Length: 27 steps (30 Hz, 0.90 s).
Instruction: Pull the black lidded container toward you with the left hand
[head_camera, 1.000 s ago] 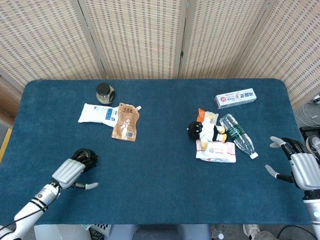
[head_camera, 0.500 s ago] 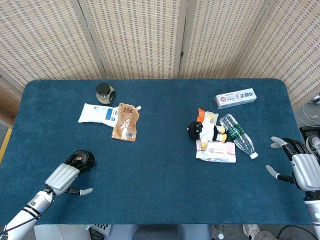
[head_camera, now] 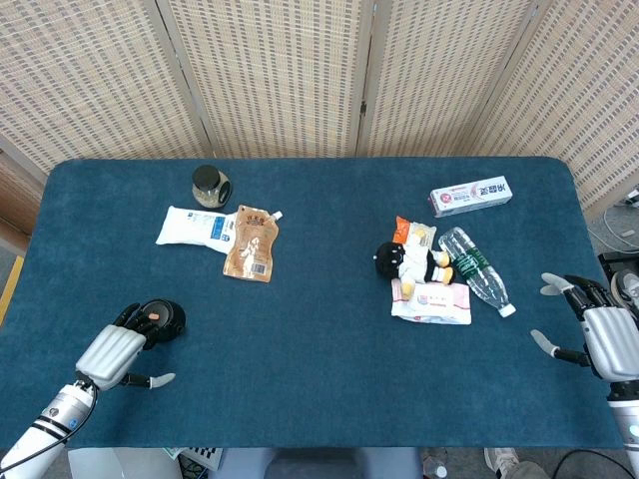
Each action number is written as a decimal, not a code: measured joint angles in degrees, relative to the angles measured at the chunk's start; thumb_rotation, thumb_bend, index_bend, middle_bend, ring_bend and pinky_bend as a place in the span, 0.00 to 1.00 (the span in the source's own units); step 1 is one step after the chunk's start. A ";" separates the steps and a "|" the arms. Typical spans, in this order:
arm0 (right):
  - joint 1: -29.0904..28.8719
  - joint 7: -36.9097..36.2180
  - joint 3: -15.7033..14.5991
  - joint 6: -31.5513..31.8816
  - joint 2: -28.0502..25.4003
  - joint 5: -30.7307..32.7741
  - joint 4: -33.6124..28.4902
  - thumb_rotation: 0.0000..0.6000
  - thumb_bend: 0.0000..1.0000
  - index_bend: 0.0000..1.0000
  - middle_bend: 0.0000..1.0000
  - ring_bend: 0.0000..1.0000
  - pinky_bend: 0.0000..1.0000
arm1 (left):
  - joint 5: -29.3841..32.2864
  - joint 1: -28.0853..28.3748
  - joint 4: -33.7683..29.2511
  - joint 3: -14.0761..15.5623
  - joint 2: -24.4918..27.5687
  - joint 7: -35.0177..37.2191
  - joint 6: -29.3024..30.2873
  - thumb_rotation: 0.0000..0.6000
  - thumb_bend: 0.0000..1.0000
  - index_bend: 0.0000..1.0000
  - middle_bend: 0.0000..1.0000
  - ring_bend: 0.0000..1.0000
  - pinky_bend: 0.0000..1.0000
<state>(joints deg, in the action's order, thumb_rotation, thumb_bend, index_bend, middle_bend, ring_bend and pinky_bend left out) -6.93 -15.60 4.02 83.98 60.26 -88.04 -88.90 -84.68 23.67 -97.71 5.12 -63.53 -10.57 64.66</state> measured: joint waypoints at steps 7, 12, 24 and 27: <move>-0.05 0.19 0.88 1.16 -0.53 -0.02 -0.50 1.00 0.25 0.19 0.33 0.16 0.15 | 1.20 -1.80 0.41 -0.87 -1.02 -4.10 2.38 0.31 0.10 0.33 0.33 0.22 0.00; -0.30 1.21 2.27 2.09 -0.86 0.71 -1.42 1.00 0.25 0.19 0.33 0.16 0.15 | 2.07 -2.89 0.05 -1.09 -1.71 -6.19 3.02 0.29 0.10 0.34 0.35 0.23 0.00; -0.91 2.18 2.77 1.45 -1.83 1.13 -2.56 1.00 0.25 0.19 0.33 0.16 0.15 | 3.73 -3.57 0.54 -1.61 -3.00 -7.51 2.16 0.28 0.10 0.34 0.35 0.24 0.00; -0.80 2.04 2.65 1.45 -1.90 1.13 -2.56 1.00 0.25 0.19 0.33 0.16 0.15 | 4.45 -3.46 0.96 -1.78 -3.44 -8.43 1.58 0.28 0.10 0.34 0.35 0.24 0.00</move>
<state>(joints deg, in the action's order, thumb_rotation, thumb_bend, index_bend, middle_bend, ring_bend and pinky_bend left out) -7.73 -13.56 6.67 85.42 58.37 -86.91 -91.46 -80.23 20.20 -96.75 3.34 -66.97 -19.00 66.23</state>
